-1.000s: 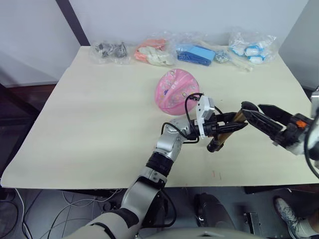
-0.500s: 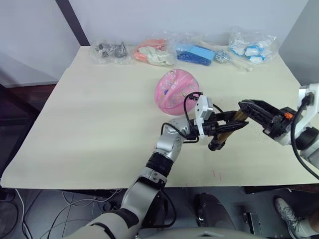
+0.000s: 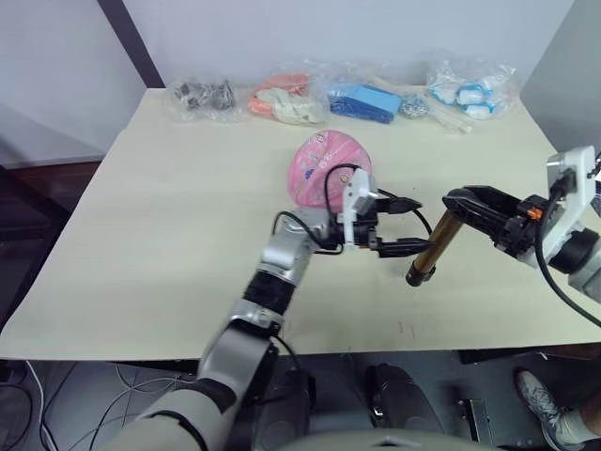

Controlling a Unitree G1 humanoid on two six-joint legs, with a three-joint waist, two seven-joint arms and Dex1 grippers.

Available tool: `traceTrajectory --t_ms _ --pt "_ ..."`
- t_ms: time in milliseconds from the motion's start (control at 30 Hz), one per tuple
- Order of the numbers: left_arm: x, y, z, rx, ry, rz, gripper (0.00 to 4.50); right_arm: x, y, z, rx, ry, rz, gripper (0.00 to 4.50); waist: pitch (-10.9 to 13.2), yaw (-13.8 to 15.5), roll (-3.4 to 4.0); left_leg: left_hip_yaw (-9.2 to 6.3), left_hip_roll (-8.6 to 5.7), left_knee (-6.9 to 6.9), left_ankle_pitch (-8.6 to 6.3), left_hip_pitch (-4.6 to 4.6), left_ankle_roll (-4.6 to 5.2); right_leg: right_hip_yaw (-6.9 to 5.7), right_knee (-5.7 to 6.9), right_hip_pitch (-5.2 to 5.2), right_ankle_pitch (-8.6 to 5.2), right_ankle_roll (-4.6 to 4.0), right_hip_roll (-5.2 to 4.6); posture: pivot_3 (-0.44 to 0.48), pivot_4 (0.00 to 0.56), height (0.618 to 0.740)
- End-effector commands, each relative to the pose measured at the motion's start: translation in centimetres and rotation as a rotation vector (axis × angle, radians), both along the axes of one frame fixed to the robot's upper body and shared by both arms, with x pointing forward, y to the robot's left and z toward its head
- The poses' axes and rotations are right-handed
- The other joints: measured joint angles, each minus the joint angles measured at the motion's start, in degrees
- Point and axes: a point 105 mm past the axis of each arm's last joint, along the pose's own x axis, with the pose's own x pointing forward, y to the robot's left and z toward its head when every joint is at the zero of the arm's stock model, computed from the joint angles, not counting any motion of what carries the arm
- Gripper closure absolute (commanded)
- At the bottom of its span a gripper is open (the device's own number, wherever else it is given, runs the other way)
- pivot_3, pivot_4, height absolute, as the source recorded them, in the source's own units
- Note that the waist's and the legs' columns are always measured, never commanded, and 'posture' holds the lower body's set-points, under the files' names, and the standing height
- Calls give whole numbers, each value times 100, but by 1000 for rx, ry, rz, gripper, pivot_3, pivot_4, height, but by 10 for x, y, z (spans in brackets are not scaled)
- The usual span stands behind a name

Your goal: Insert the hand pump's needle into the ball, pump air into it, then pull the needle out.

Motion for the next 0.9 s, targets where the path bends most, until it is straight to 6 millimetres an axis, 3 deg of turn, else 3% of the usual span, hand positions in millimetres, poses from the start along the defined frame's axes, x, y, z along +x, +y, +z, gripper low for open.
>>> traceTrajectory --t_ms 33,233,433,733,767,833,867,900 --pt "-14 -1 -1 57 -30 -55 0 -1 5 13 -16 -53 31 2437 0 20 0 1 -1 0 0 -1 0 0 -1 0 0 0 -3 0 150 740" --pt "-21 0 -59 276 -47 27 0 4 9 21 -11 -67 33 2437 0 39 0 0 -2 0 0 -3 0 -1 -4 0 0 0 -6 0 150 740" --pt "-22 -23 -68 245 -38 107 0 4 15 24 -1 -72 47 2437 0 43 0 1 -2 1 0 -7 1 -1 -4 -4 1 1 -9 0 150 740" --pt "-20 -35 -67 235 -33 122 0 7 18 25 0 -74 53 2437 0 31 1 3 -2 1 -1 -4 1 2 0 -4 1 1 -6 0 150 740" --pt "-20 -35 -66 234 -30 119 519 7 19 25 0 -74 54 2437 0 36 0 3 -2 1 -1 -5 2 1 0 -4 1 1 -7 0 150 740" --pt "-19 -36 -66 231 -27 120 1132 7 20 25 0 -75 56 2437 0 40 1 2 -2 1 -1 -7 2 0 -1 -4 1 1 -7 0 150 740" --pt "-19 -37 -66 228 -27 121 1827 7 20 25 1 -75 56 2437 0 40 0 2 -2 1 -1 -7 2 0 -2 -4 1 1 -8 0 150 740" --pt "-18 -37 -65 227 -29 125 2163 7 20 25 0 -75 57 2437 0 39 1 2 -2 1 -1 -7 2 0 -2 -4 1 1 -8 0 150 740"
